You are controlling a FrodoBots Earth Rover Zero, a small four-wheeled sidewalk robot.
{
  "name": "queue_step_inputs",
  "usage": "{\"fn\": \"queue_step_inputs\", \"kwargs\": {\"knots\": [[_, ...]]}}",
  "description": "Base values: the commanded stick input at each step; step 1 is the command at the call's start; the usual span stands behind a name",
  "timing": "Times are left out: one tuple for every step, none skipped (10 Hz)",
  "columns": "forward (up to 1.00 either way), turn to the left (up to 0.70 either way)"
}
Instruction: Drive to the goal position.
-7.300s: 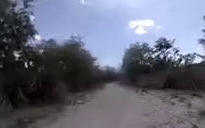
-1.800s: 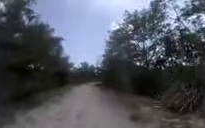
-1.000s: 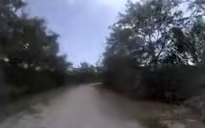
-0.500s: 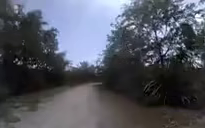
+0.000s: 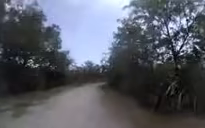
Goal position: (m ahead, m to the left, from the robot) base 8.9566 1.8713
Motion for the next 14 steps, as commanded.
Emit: {"fn": "queue_step_inputs", "kwargs": {"knots": [[0.85, 0.01], [0.85, 0.00], [0.85, 0.08], [0.85, 0.30], [0.85, 0.08], [0.85, 0.00], [0.85, 0.00], [0.85, 0.00], [0.85, 0.00], [0.85, 0.00], [0.85, 0.00], [0.85, 0.00], [0.85, 0.00], [0.85, 0.00]]}}
